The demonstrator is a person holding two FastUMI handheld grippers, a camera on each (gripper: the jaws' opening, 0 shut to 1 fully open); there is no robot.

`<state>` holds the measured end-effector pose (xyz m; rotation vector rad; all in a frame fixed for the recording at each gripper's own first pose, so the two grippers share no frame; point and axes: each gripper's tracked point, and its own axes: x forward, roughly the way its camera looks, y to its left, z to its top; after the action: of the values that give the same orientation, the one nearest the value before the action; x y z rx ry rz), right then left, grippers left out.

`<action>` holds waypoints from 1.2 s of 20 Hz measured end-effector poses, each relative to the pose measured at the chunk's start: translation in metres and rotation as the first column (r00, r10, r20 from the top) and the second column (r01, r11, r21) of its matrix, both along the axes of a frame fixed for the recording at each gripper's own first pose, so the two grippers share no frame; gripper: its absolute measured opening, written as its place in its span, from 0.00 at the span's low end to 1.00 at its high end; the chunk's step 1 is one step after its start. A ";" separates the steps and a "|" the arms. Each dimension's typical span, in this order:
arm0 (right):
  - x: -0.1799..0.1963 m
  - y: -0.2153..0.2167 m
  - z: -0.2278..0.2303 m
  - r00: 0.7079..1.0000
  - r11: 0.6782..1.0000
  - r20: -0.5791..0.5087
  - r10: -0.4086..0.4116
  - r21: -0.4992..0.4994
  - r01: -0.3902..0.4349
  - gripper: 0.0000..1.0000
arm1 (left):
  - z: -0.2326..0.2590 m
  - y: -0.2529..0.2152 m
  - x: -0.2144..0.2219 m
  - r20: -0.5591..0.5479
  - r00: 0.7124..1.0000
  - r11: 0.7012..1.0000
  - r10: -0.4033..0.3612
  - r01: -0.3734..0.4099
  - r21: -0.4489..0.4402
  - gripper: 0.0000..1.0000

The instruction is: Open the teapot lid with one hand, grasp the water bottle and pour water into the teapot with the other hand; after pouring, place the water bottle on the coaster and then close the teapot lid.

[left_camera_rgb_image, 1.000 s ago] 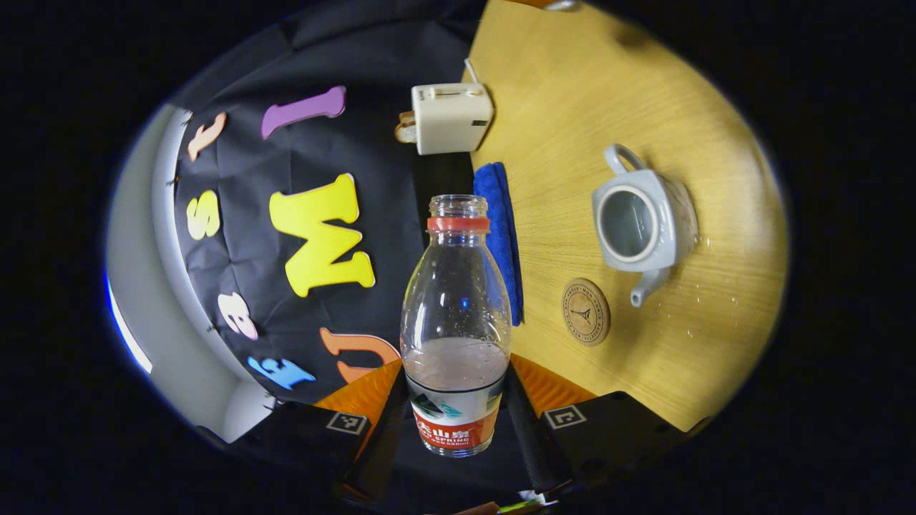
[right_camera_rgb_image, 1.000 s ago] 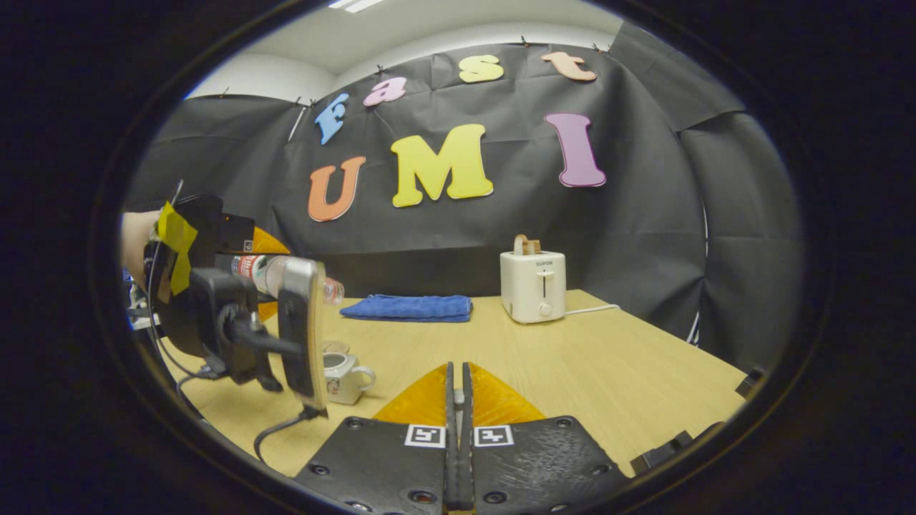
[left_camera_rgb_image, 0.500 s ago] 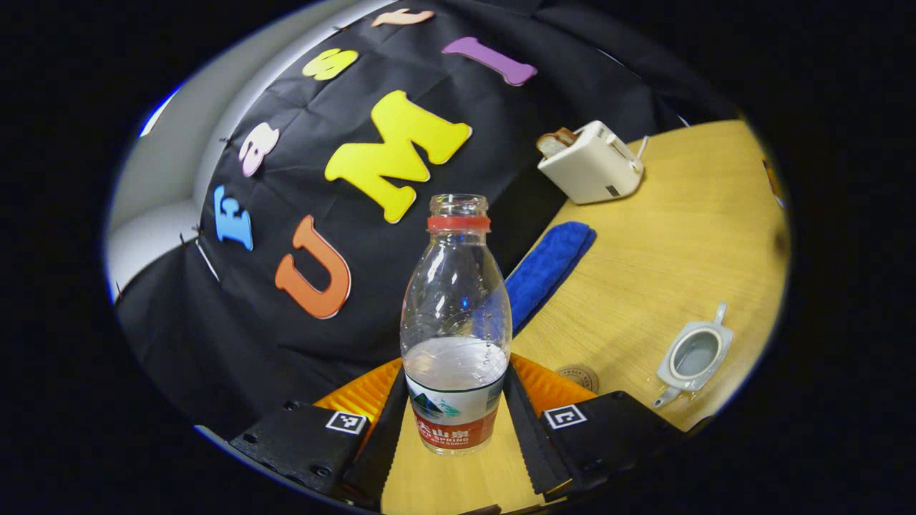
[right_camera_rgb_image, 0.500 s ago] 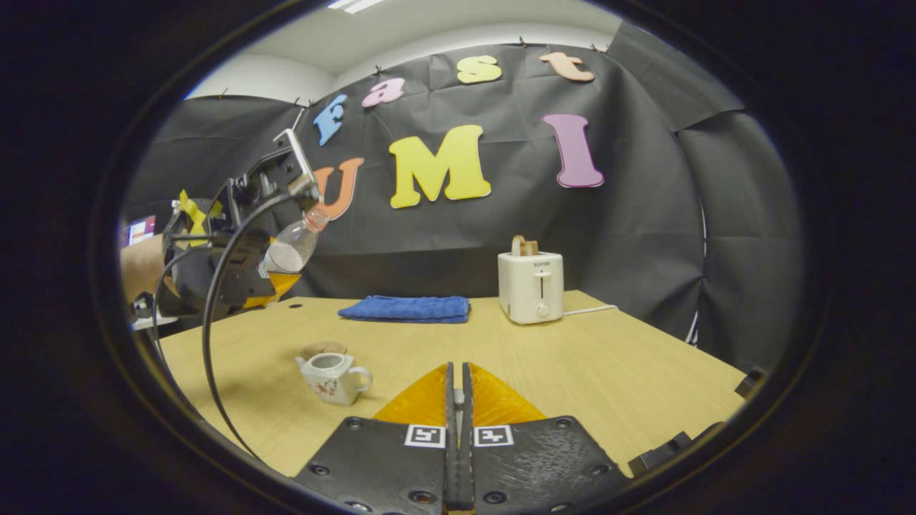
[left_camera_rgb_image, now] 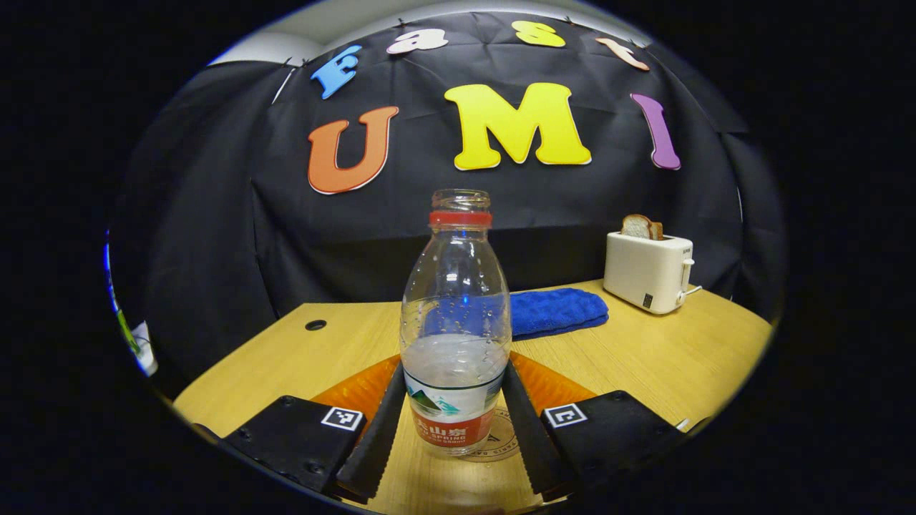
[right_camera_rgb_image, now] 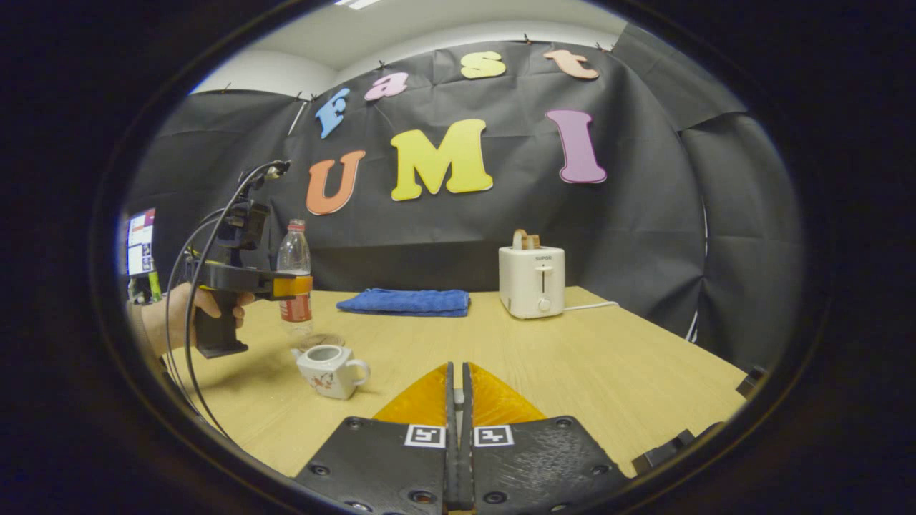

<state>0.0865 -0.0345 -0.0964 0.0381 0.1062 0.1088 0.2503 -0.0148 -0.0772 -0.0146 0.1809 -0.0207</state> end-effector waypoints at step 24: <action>0.004 0.003 -0.011 1.000 1.000 -0.024 -0.001 -0.023 0.000 0.00 | -0.009 -0.024 0.006 0.017 0.995 0.995 -0.097 0.097 -0.008 0.87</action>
<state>0.0909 -0.0320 -0.1074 0.0160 0.1312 0.1064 0.2563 -0.0391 -0.0857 -0.0141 0.1643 -0.1181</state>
